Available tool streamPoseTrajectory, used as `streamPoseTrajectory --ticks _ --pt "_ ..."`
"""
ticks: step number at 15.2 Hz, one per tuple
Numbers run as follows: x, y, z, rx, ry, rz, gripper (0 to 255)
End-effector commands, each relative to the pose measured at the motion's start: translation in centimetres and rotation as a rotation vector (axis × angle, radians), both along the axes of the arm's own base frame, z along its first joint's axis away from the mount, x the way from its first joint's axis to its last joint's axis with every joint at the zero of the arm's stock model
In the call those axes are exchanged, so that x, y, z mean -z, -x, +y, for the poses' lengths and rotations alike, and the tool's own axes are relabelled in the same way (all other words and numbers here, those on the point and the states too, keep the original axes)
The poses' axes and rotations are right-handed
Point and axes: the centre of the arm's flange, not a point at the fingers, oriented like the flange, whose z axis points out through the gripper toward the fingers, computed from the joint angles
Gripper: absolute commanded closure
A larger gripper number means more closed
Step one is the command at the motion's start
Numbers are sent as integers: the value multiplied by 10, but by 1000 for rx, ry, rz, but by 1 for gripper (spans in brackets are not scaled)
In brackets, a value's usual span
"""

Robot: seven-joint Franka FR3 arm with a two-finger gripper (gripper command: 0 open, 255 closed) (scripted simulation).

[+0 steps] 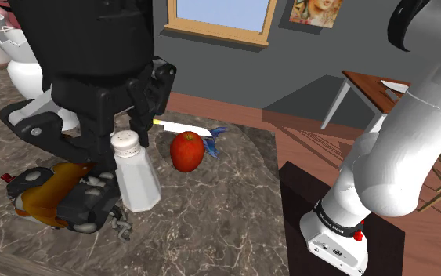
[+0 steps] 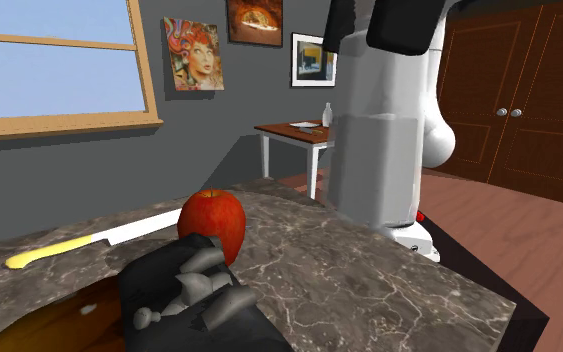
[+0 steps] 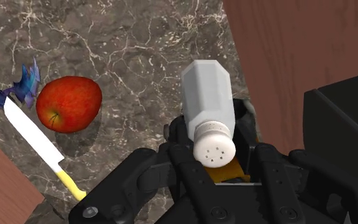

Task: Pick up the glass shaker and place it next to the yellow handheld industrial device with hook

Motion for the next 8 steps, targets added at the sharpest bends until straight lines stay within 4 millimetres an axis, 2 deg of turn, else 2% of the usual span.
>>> streamPoseTrajectory --ticks 1,8 --pt "10 0 -1 0 -1 0 255" --pt "47 0 -1 0 -1 0 255"
